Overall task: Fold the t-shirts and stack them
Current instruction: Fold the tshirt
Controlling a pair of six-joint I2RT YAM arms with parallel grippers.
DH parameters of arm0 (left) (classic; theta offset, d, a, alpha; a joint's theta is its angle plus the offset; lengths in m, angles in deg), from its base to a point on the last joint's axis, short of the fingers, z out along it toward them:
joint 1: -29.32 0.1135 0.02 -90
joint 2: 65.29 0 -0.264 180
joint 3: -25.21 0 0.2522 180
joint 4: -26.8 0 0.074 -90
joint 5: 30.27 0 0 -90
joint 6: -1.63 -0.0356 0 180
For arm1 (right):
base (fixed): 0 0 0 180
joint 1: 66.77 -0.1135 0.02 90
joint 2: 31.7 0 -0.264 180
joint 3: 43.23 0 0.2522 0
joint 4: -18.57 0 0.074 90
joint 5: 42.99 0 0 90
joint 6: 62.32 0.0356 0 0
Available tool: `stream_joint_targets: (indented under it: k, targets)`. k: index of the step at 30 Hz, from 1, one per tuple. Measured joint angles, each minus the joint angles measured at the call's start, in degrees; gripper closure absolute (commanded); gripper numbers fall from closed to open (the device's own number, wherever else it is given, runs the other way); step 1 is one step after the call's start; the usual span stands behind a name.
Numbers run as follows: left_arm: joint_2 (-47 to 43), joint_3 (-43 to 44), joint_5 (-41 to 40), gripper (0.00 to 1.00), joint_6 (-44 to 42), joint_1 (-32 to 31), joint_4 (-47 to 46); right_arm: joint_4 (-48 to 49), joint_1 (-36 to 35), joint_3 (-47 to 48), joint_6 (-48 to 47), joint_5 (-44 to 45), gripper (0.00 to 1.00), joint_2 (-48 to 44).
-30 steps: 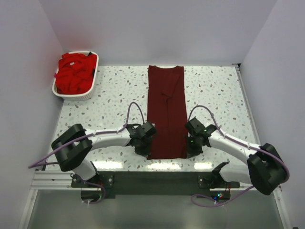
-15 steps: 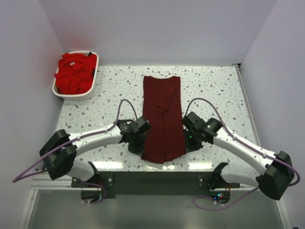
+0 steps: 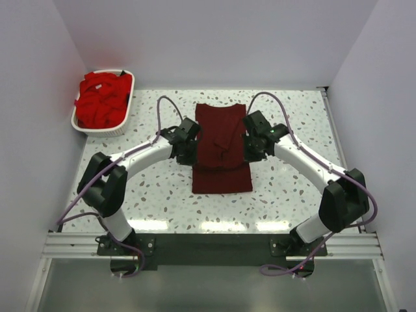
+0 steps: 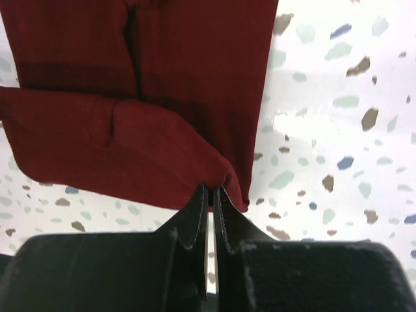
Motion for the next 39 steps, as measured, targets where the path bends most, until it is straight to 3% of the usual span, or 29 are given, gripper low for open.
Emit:
stream_joint_targets:
  k: [19, 21, 23, 24, 25, 27, 28, 29, 31, 33, 36, 37, 39]
  targets:
    - [8.02, 4.11, -3.69, 1.0, -4.5, 3.58, -10.58, 11.13, 4.98, -0.09, -3.82, 0.04, 1.0, 8.33]
    - [8.7, 4.11, -3.72, 0.94, -4.5, 3.69, -11.56, 12.35, 5.18, -0.61, -3.82, 0.13, 1.0, 9.55]
    - [9.51, 4.07, -3.69, 0.83, -4.61, 3.69, -12.37, 13.62, 5.31, -1.09, -3.82, 0.37, 0.97, 11.13]
    - [9.88, 4.04, -3.74, 0.77, -4.68, 3.69, -12.66, 13.92, 5.33, -1.29, -3.82, 0.55, 0.93, 11.63]
    - [10.14, 4.0, -3.87, 0.65, -4.7, 3.69, -12.79, 14.05, 5.33, -1.49, -3.8, 0.63, 0.88, 12.2]
    - [10.19, 3.58, -4.17, 0.53, -4.83, 3.69, -13.05, 13.94, 5.33, -1.57, -3.98, 0.66, 0.74, 12.76]
    - [10.08, 3.39, -4.31, 0.41, -4.81, 3.69, -13.11, 13.97, 5.33, -1.57, -4.33, 0.68, 0.69, 12.76]
    - [9.77, 3.1, -4.44, 0.36, -4.87, 3.67, -13.27, 13.99, 5.33, -1.57, -4.57, 0.7, 0.62, 12.59]
    - [8.04, 1.7, -5.07, 0.31, -4.57, 3.61, -13.4, 13.92, 5.29, -1.57, -4.96, 0.7, 0.58, 11.91]
    - [5.27, 0.31, -6.27, 0.32, -4.33, 3.08, -13.03, 14.05, 4.92, -1.57, -5.16, 0.72, 0.58, 10.51]
    - [-0.83, -2.34, -8.46, 0.49, -3.65, 0.81, -13.14, 15.41, 3.8, -2.16, -5.2, -0.57, 0.64, 6.88]
    - [-3.17, -3.61, -9.18, 0.6, -3.39, -0.63, -13.6, 16.48, 3.19, -2.67, -5.16, -1.03, 0.67, 5.64]
    - [-7.28, -6.51, -9.86, 0.68, -2.34, -3.89, -15.06, 18.6, 1.88, -3.72, -4.94, -2.36, 0.74, 4.07]
